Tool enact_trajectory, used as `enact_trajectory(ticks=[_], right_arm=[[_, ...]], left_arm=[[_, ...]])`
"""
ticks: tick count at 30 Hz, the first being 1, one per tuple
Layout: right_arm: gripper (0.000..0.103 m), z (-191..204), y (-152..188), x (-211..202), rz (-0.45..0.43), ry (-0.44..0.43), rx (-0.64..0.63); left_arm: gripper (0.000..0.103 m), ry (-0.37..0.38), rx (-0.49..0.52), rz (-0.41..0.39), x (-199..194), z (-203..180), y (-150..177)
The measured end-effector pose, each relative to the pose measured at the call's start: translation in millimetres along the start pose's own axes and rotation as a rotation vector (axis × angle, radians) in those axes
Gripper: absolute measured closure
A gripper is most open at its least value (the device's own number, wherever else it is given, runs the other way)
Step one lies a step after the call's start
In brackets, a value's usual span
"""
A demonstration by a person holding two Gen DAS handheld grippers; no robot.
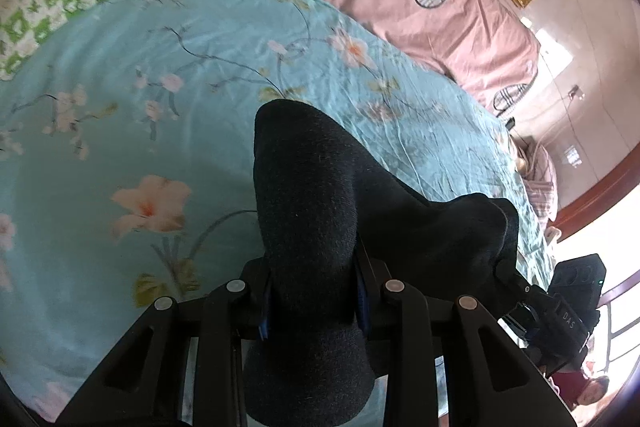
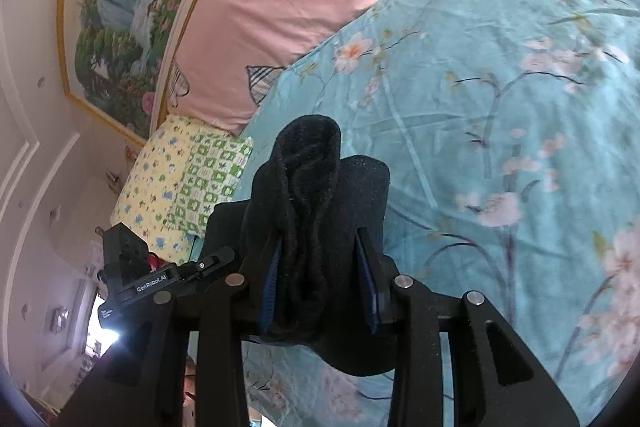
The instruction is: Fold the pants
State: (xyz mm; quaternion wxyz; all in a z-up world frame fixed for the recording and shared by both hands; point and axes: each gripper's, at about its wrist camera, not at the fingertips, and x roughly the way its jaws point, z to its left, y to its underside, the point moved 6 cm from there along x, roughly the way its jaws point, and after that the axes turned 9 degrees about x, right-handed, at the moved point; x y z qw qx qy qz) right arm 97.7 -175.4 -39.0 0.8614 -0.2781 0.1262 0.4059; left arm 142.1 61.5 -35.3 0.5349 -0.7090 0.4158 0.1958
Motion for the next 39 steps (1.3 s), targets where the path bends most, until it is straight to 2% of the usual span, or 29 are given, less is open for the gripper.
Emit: enact_trajectory(ticks=[15, 23, 34, 39], right_arm=[[0.067, 55, 12, 52, 0.083, -0.051, -0.115], [0.067, 74, 9, 86, 0.116, -0.058, -0.149], [0.067, 90, 0, 158, 0.183, -0.076, -0.179], [0.067, 99, -3, 185, 0.208, -0.069, -0.196]], left_arm=[[0.072, -0.114, -0.053, -0.103, -50, 50, -9], [0.072, -0.16, -0.078, -0.127, -55, 77, -22], [0.072, -0.253, -0.115, -0.148, -49, 122, -50], [0.072, -0.268, -0.141, -0.156, -48, 139, -57]])
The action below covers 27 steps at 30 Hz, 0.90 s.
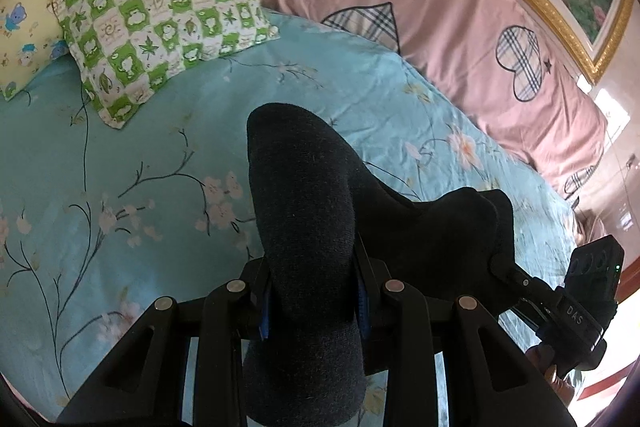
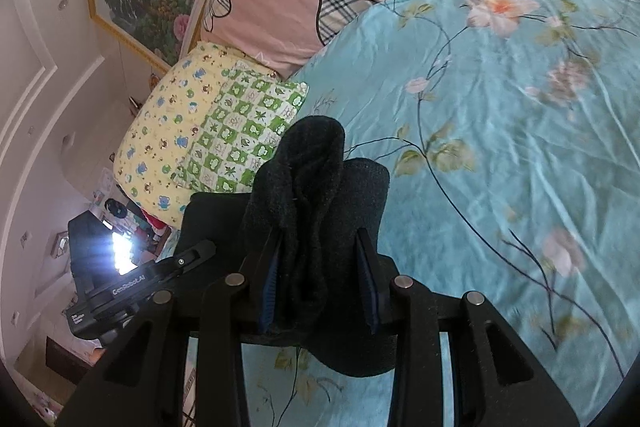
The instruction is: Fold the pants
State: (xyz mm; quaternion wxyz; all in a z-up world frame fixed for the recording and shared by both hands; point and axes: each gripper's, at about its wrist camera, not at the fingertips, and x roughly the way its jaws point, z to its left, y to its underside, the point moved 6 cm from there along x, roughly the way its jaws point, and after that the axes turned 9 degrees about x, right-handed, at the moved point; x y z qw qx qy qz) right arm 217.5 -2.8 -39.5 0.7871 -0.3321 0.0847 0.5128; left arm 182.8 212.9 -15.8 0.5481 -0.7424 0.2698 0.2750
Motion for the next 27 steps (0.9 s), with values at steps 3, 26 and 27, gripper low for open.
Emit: enact_trajectory(ticks=[3, 26, 27], right_arm=[[0.067, 3, -4, 8, 0.008, 0.005, -0.014], [0.044, -41, -4, 16, 0.027, 0.213, -0.056], [0.044, -39, -4, 14, 0.024, 0.222, -0.064]], left_arm=[[0.072, -0.01, -0.01, 0.002, 4, 7, -2], [0.037, -0.097, -0.018, 0.058, 26, 43, 33], [0.037, -0.099, -0.013, 0.058, 24, 43, 35]])
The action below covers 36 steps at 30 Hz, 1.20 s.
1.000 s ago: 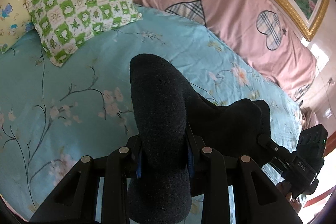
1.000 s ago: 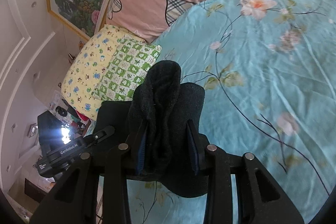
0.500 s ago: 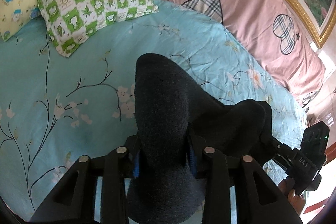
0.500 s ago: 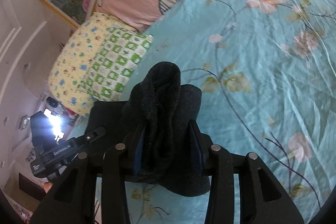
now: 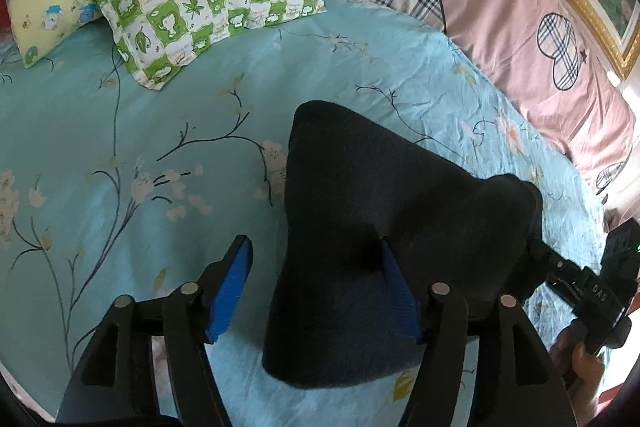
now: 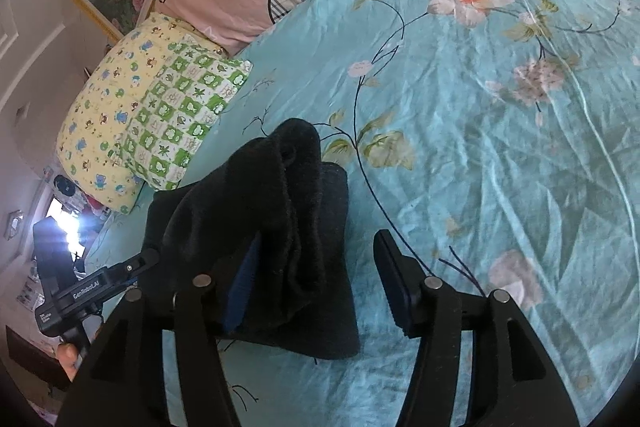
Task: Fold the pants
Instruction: 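Lower the folded pants onto the sheet and open both grippers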
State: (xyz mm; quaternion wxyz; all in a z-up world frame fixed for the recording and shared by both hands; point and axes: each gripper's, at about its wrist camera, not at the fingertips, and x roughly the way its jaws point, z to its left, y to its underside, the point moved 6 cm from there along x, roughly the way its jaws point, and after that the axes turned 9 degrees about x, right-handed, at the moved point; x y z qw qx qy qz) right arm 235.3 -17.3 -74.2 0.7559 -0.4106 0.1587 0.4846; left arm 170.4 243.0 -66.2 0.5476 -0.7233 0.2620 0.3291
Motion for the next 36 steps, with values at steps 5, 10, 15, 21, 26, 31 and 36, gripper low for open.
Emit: enact_trajectory(ticks=[5, 10, 15, 21, 26, 31, 36], right_arm=[[0.044, 10, 3, -12, -0.016, 0.02, -0.033], [0.029, 29, 11, -25, -0.035, 0.011, -0.099], [0.018, 50, 19, -40, -0.044, -0.027, -0.197], [0.012, 70, 34, -55, -0.054, -0.071, -0.333], [0.008, 82, 46, -56, -0.019, -0.093, -0.451], [0.005, 86, 56, -57, 0.044, -0.091, -0.535], [0.004, 82, 63, -51, 0.057, -0.108, -0.571]], left_arm=[[0.037, 0.01, 0.01, -0.006, -11, -4, 9], [0.034, -0.002, 0.042, -0.014, -24, -14, 17], [0.033, -0.016, 0.045, -0.015, -38, -20, 27], [0.032, -0.113, 0.078, -0.02, -57, -30, 40], [0.027, -0.202, 0.074, -0.006, -80, -36, 55], [0.023, -0.268, 0.095, -0.022, -85, -47, 57], [0.023, -0.264, 0.061, -0.033, -73, -47, 59]])
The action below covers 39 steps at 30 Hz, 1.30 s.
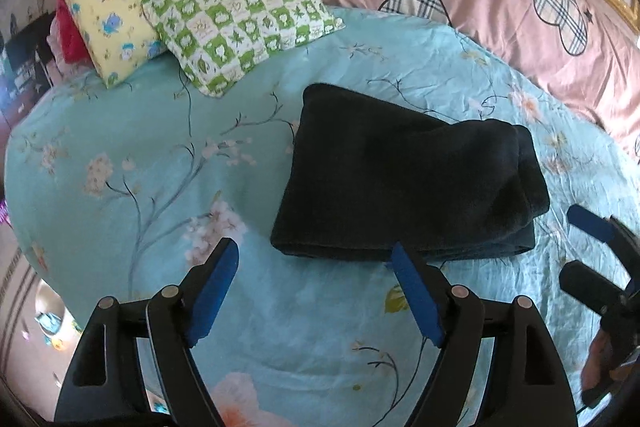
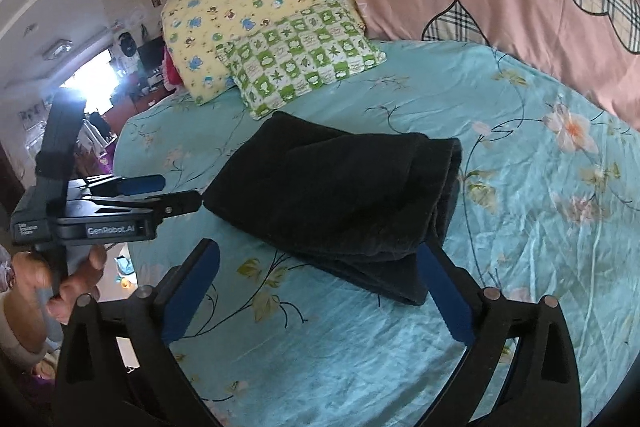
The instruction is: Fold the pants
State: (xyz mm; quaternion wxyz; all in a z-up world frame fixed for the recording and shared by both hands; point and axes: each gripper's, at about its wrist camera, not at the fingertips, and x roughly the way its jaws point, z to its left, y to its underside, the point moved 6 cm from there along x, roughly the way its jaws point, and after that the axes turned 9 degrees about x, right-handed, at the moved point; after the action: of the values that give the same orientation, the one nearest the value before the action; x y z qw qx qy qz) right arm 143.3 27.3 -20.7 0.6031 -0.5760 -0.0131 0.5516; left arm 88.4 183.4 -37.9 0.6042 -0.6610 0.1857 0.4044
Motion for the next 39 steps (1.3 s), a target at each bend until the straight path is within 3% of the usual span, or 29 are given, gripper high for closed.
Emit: enact_trajectory(ticks=[7, 13, 21, 29, 39], right_arm=[[0.004, -10, -6, 8, 0.0, -0.017, 0.028], [0.004, -13, -18, 7, 0.058, 0.008, 0.109], [0.004, -12, -22, 4, 0.024, 0.05, 0.065], [0.002, -9, -11, 5, -0.013, 0.126, 0.01], [0.001, -3, 0, 8, -0.033, 0.186, 0.03]], left_arm=[[0.023, 0.001, 0.014, 0.065, 13, -5, -14], [0.023, -0.009, 0.047, 0.141, 8, -10, -28], [0.023, -0.004, 0.102, 0.08, 28, -17, -23], [0.022, 0.005, 0.144, 0.0, 18, -20, -13], [0.022, -0.008, 0.181, 0.0, 24, -22, -1]])
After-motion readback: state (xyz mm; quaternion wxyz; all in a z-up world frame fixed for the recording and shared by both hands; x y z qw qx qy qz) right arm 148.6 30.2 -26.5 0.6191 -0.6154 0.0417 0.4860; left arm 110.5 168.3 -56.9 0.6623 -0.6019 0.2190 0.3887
